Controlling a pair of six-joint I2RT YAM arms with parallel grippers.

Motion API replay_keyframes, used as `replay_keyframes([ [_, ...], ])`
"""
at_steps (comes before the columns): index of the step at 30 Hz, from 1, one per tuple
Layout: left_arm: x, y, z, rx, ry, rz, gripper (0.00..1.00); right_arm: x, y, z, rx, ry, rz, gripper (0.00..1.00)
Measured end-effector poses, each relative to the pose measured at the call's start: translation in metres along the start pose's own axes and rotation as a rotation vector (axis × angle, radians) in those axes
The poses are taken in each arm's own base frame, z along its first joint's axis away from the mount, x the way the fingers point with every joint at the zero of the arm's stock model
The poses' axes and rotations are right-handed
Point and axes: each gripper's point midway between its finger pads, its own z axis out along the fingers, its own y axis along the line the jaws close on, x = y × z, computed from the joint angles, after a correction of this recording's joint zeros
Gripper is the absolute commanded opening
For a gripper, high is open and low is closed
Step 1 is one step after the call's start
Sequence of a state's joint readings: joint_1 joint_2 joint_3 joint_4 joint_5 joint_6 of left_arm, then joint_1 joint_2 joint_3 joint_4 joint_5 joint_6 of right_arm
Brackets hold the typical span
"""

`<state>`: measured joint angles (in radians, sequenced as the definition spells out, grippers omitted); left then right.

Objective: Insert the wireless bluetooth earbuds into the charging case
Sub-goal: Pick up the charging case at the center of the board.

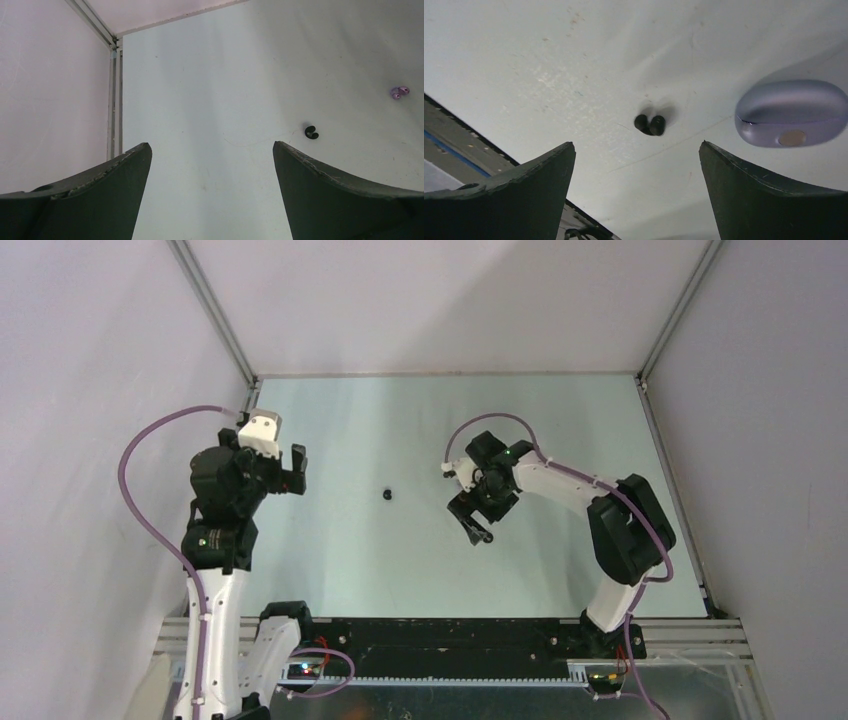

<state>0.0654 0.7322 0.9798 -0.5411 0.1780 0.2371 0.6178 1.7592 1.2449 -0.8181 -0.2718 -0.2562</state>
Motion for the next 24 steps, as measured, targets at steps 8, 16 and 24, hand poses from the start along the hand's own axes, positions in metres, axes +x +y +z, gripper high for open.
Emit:
replay_keyframes([
  [8,-0.001,0.0,-0.001,-0.001,-0.004,0.0,0.99,0.016,-0.04,-0.01,0.118,0.036,0.066,0.99],
  [16,-0.001,0.0,-0.001,-0.003,-0.004,0.001,0.99,0.023,-0.069,-0.006,0.157,0.039,0.14,0.99],
  [24,0.0,0.0,-0.001,-0.003,-0.002,0.0,0.99,0.028,-0.065,0.009,0.112,0.063,0.153,0.99],
])
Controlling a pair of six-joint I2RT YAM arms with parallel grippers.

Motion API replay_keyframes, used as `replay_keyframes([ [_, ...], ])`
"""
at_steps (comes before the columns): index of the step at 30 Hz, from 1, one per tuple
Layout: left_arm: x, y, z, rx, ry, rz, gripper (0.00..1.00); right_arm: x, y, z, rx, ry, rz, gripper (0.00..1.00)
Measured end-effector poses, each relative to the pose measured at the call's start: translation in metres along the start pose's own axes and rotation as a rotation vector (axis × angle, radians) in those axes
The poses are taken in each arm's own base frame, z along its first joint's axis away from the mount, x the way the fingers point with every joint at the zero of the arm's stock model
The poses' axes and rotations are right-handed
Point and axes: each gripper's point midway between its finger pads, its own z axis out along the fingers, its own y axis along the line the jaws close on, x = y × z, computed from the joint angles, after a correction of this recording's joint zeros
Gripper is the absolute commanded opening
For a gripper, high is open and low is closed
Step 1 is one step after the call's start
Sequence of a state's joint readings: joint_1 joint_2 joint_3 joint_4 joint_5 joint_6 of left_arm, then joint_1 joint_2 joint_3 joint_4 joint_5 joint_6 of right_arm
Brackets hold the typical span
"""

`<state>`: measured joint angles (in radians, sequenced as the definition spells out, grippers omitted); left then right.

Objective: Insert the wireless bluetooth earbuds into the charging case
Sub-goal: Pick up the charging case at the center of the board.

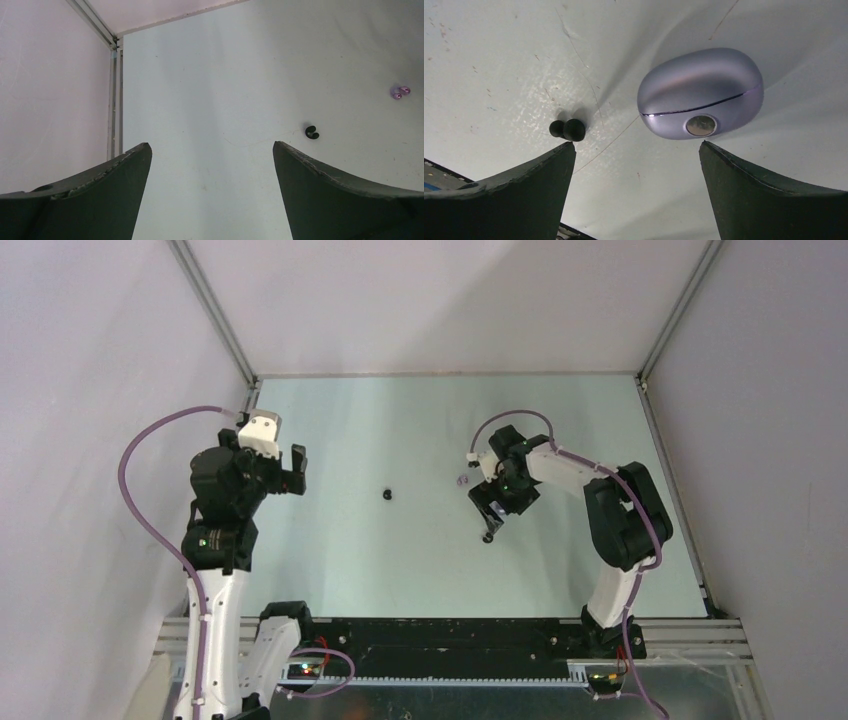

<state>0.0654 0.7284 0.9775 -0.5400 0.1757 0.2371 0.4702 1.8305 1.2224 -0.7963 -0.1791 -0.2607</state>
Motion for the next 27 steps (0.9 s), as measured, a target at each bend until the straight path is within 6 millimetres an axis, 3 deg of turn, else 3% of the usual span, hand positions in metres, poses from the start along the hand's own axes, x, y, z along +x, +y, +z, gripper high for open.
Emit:
replay_keyframes([
  [27,0.0,0.0,0.0,0.0,0.001,0.0,0.99,-0.028,0.054,0.01,-0.067,-0.082,-0.132,0.99],
])
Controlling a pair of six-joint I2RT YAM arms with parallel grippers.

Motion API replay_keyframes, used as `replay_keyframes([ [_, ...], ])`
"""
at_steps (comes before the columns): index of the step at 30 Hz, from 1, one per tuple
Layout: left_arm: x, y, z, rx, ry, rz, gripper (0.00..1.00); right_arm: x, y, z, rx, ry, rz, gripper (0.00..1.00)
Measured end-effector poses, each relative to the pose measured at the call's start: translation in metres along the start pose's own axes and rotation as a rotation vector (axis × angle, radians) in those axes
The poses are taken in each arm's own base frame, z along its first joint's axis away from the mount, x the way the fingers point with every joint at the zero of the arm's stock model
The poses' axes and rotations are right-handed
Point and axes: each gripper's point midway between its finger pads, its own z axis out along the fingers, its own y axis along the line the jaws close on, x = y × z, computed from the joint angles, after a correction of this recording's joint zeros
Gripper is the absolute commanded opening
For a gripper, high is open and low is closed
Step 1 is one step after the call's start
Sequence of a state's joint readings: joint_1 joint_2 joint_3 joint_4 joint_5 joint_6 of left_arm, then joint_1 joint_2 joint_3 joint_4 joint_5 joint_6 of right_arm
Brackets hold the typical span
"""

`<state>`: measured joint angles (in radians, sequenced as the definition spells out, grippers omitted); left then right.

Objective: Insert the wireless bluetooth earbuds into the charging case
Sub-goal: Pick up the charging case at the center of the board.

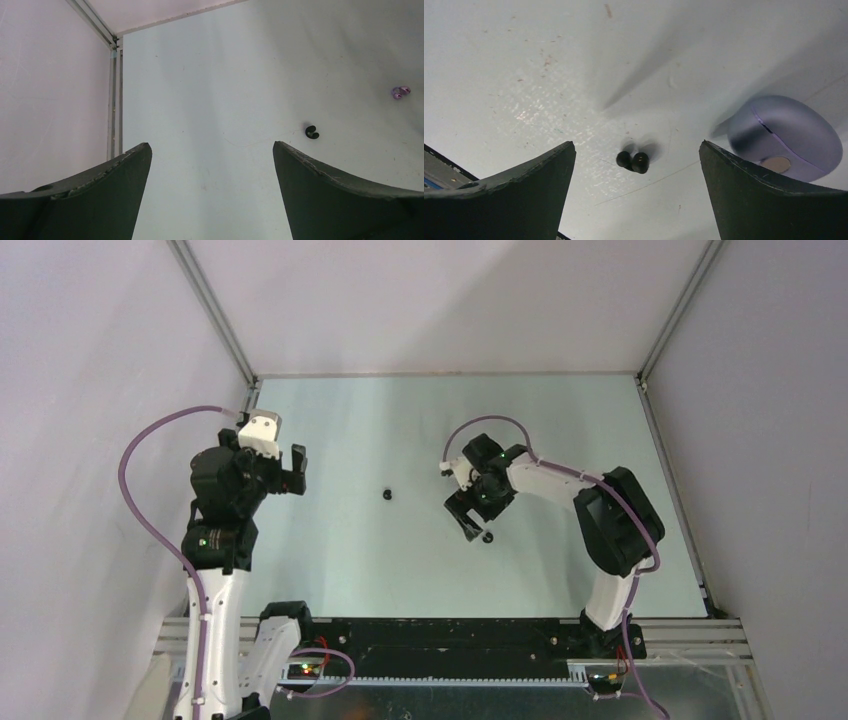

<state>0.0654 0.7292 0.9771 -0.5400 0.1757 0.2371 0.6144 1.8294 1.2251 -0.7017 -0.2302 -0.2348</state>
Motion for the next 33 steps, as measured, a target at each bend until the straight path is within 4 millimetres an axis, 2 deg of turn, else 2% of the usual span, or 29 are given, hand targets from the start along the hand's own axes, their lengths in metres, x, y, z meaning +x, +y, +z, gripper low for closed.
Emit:
replay_keyframes([
  [4,0.001,0.0,0.001,0.001,0.003,-0.001,0.99,-0.006,0.011,-0.006,-0.003,-0.016,-0.084,0.99],
  [7,0.001,0.0,0.001,0.001,0.003,-0.001,0.99,-0.021,0.014,-0.029,-0.01,-0.065,-0.166,0.95],
  [11,0.001,0.0,0.001,0.001,0.004,-0.001,0.99,-0.051,-0.015,-0.077,0.038,-0.201,-0.267,0.93],
  [13,0.001,0.0,0.001,0.001,0.005,-0.001,0.99,-0.057,-0.039,-0.097,0.091,-0.244,-0.317,0.9],
  [15,0.002,0.0,0.002,0.002,0.008,-0.001,0.99,-0.055,-0.066,-0.108,0.149,-0.243,-0.38,0.88],
  [17,0.002,0.0,0.002,0.002,0.01,-0.002,0.99,-0.047,-0.085,-0.107,0.177,-0.202,-0.45,0.88],
  [21,0.002,0.001,0.002,-0.006,0.011,-0.002,0.99,-0.037,-0.101,-0.092,0.169,-0.123,-0.612,0.9],
  [29,0.002,0.003,0.002,-0.015,0.013,-0.002,0.99,-0.034,-0.091,-0.071,0.112,-0.056,-0.868,0.9],
  [33,0.003,0.003,0.002,-0.014,0.014,-0.002,0.99,-0.027,-0.084,-0.047,0.068,-0.009,-0.939,0.9],
])
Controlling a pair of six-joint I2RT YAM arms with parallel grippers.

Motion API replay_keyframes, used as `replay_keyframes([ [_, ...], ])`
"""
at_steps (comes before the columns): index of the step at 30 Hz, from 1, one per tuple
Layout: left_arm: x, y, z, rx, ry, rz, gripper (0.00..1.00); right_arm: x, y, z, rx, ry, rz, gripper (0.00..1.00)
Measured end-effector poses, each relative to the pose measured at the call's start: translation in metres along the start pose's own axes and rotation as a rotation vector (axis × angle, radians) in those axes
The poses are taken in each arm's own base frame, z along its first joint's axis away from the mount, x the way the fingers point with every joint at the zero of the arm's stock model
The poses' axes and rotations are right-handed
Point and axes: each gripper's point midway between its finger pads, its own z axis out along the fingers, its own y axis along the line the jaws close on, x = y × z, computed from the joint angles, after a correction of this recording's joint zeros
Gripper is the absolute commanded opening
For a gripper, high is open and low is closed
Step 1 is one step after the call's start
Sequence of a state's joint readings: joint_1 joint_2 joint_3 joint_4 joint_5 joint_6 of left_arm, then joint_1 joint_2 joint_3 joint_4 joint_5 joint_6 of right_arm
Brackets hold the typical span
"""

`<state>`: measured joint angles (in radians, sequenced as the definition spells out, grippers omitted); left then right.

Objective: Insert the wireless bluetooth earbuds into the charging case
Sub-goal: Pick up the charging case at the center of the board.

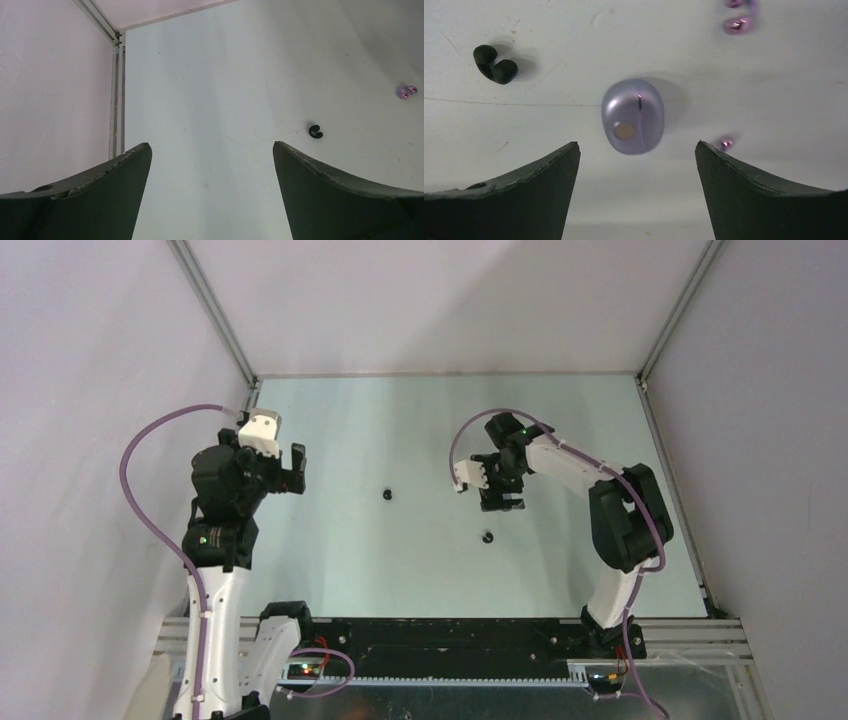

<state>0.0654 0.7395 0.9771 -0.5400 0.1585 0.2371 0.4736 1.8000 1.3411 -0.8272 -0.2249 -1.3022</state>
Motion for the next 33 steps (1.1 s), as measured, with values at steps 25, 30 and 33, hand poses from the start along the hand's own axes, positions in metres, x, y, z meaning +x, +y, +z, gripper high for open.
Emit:
replay_keyframes([
  [25,0.001,-0.005,0.005,0.023,0.01,-0.015,0.99,0.003,0.011,0.037,-0.052,0.053,0.013,0.16],
  [30,-0.019,-0.038,0.017,0.128,0.0,0.018,0.99,-0.024,0.006,-0.02,0.115,0.003,0.06,0.14],
  [33,-0.056,-0.078,0.022,0.252,-0.043,0.08,0.99,-0.062,0.003,-0.073,0.259,-0.113,0.073,0.12],
])
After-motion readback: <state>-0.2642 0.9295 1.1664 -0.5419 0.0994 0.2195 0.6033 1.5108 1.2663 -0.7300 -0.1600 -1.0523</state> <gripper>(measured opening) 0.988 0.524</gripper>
